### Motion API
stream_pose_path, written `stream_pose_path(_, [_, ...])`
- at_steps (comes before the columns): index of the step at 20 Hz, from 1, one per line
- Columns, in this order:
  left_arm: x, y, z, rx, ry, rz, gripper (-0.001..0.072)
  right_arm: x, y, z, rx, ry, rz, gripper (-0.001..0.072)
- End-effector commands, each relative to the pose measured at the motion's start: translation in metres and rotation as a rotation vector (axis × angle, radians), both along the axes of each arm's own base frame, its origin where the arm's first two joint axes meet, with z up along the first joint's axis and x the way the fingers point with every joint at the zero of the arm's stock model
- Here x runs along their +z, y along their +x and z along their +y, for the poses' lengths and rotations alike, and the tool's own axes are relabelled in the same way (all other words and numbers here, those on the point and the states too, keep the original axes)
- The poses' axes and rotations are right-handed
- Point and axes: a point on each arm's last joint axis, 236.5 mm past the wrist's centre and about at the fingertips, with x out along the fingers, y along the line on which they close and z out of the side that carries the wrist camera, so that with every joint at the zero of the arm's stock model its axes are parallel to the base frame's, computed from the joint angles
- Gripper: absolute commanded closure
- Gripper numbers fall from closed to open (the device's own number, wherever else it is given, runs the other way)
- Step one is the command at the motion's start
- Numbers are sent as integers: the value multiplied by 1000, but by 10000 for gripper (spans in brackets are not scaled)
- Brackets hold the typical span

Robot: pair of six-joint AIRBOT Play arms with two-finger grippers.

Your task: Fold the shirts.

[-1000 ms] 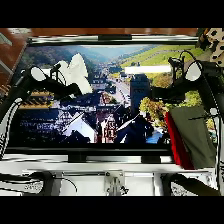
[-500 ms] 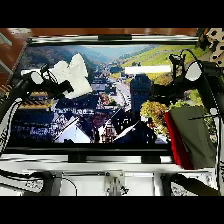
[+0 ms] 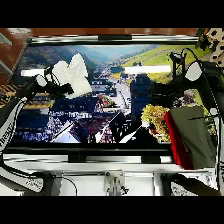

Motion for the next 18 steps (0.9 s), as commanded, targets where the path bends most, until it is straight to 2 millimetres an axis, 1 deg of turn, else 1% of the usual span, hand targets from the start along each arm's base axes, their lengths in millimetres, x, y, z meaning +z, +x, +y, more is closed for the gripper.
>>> stream_pose_path(1, [-15,4,-1,4,-5,6,-7,1,0,4,1,18,0,35])
stream_pose_path(2, [-17,5,-4,11,-21,8,15,1,0,5,1,23,2,35])
stream_pose_path(3, [-16,7,-7,17,-35,0,92,2,-1,8,2,34,3,35])
stream_pose_path(4, [-14,11,-10,20,-38,-18,116,2,-1,10,3,43,4,35])
stream_pose_path(5, [-12,16,-12,23,-39,-43,117,3,-1,11,3,51,5,35])
stream_pose_path(6, [-8,21,-16,26,-44,-68,180,3,-2,13,4,60,7,35])
stream_pose_path(7, [-4,25,-20,29,-55,-84,485,4,-2,15,5,69,8,35])
stream_pose_path(8, [-1,28,-24,20,-54,-97,672,4,-2,16,5,73,8,35])
stream_pose_path(10, [13,33,-35,-30,-44,-128,677,4,1,15,9,65,-5,35])
stream_pose_path(11, [24,35,-42,-74,-34,-146,677,5,3,14,10,59,-18,35])
stream_pose_path(12, [42,39,-52,-123,-24,-178,678,7,6,13,6,58,-32,35])
stream_pose_path(13, [65,43,-61,-169,-16,-221,678,9,10,12,2,59,-48,35])
stream_pose_path(15, [128,43,-87,-271,-3,-326,678,14,12,7,9,45,-75,35])
stream_pose_path(16, [165,38,-103,-321,-1,-385,678,19,13,-1,-1,30,-89,35])
stream_pose_path(17, [198,27,-118,-364,-7,-428,678,30,13,-10,-11,15,-108,35])
stream_pose_path(18, [227,8,-136,-415,-18,-457,678,47,12,-21,-26,-2,-136,35])
